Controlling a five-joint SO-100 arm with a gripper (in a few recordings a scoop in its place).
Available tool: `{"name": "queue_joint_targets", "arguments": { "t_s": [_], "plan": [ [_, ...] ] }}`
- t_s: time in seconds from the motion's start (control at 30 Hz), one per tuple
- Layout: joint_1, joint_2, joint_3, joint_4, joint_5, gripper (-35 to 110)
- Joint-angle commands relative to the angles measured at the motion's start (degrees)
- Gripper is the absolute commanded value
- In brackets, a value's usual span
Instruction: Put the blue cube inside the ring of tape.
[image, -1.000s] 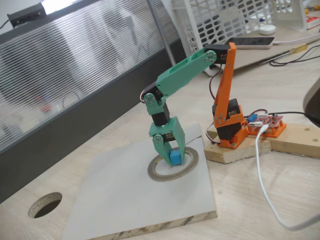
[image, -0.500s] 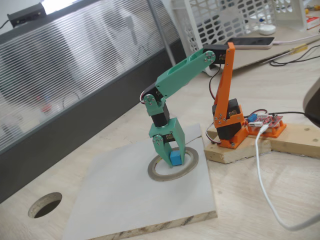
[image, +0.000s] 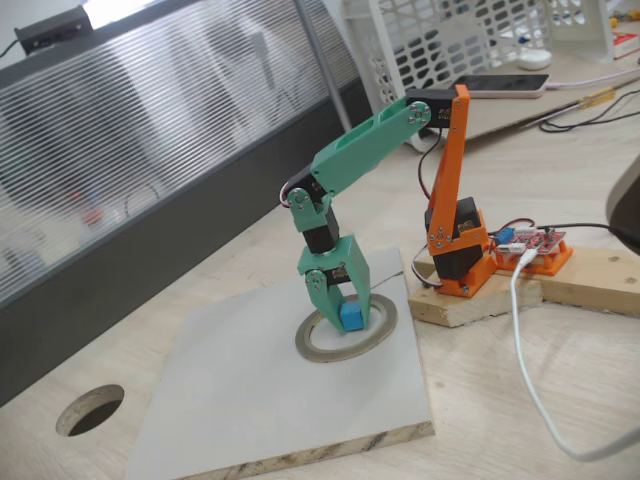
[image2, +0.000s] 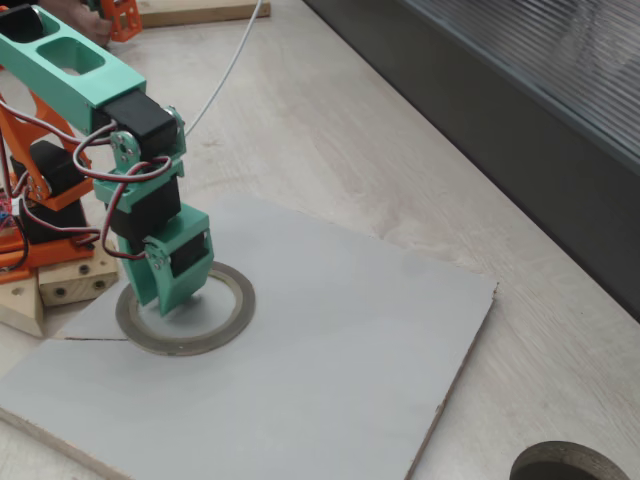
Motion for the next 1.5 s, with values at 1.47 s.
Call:
{"name": "queue_joint_targets", "arguments": {
  "t_s": [1.47],
  "plan": [
    [0.1, 0.7, -6.2, 1.0, 0.4, 60]
  ]
}}
